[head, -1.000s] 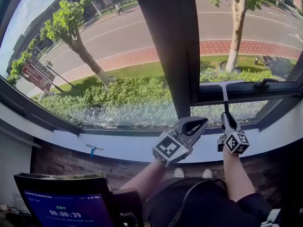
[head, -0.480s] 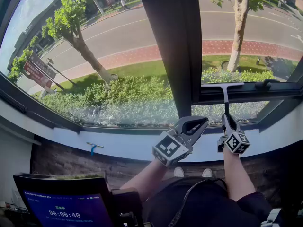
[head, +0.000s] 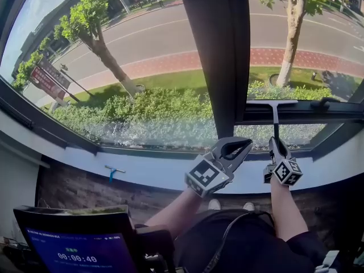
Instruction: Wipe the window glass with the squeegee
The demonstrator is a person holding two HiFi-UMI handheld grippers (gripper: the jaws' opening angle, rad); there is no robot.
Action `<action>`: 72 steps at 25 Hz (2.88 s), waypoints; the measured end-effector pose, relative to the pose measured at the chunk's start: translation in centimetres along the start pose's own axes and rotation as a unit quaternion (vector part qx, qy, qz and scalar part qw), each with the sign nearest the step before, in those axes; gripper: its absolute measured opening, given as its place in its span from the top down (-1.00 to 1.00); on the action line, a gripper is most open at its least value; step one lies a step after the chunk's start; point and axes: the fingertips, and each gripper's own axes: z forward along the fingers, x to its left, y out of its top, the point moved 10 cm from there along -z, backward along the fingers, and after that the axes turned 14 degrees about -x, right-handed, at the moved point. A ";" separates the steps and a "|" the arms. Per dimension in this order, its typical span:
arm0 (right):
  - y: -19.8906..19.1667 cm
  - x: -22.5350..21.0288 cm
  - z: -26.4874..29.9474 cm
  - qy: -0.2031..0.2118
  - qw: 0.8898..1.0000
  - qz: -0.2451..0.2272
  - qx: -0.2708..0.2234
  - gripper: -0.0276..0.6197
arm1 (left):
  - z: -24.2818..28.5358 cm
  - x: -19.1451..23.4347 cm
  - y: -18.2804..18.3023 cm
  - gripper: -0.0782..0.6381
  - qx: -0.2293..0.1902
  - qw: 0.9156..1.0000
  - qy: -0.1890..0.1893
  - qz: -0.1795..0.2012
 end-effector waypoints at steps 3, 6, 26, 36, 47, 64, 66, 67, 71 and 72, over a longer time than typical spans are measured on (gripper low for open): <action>0.4 -0.2 0.2 0.006 1.000 -0.008 0.001 0.61 | 0.2 0.1 0.0 0.77 0.004 1.000 0.002 0.002; 0.6 -0.1 -0.3 0.011 1.000 -0.015 0.004 0.61 | 0.2 0.1 -0.2 0.77 0.006 1.000 -0.001 0.000; 7.9 -0.1 -2.2 -0.001 0.995 -0.064 -0.073 0.60 | 2.5 3.2 -0.9 0.77 -0.022 0.997 -0.075 -0.008; 14.6 4.9 -8.2 -0.005 0.980 -0.119 -0.158 0.60 | 3.9 0.3 -2.3 0.77 -0.029 0.983 -0.170 -0.054; 20.4 1.6 -16.5 -0.007 0.968 -0.140 -0.209 0.60 | 9.1 -7.7 -2.3 0.77 -0.032 0.976 -0.214 -0.033; 26.6 -3.5 -29.0 0.003 0.963 -0.203 -0.177 0.60 | 18.1 -20.4 -2.9 0.77 -0.046 0.963 -0.264 -0.041; 26.8 -4.2 -29.7 0.000 0.964 -0.201 -0.176 0.60 | 18.8 -21.1 -3.3 0.77 -0.046 0.962 -0.266 -0.043; 26.9 -4.6 -30.3 -0.001 0.964 -0.201 -0.177 0.60 | 19.0 -21.7 -3.5 0.77 -0.045 0.962 -0.267 -0.043; 27.3 -5.4 -32.3 -0.005 0.963 -0.203 -0.179 0.60 | 19.7 -24.0 -3.9 0.77 -0.045 0.960 -0.274 -0.044; 27.4 -5.4 -32.5 -0.006 0.962 -0.205 -0.180 0.60 | 19.7 -24.2 -3.8 0.77 -0.045 0.959 -0.276 -0.044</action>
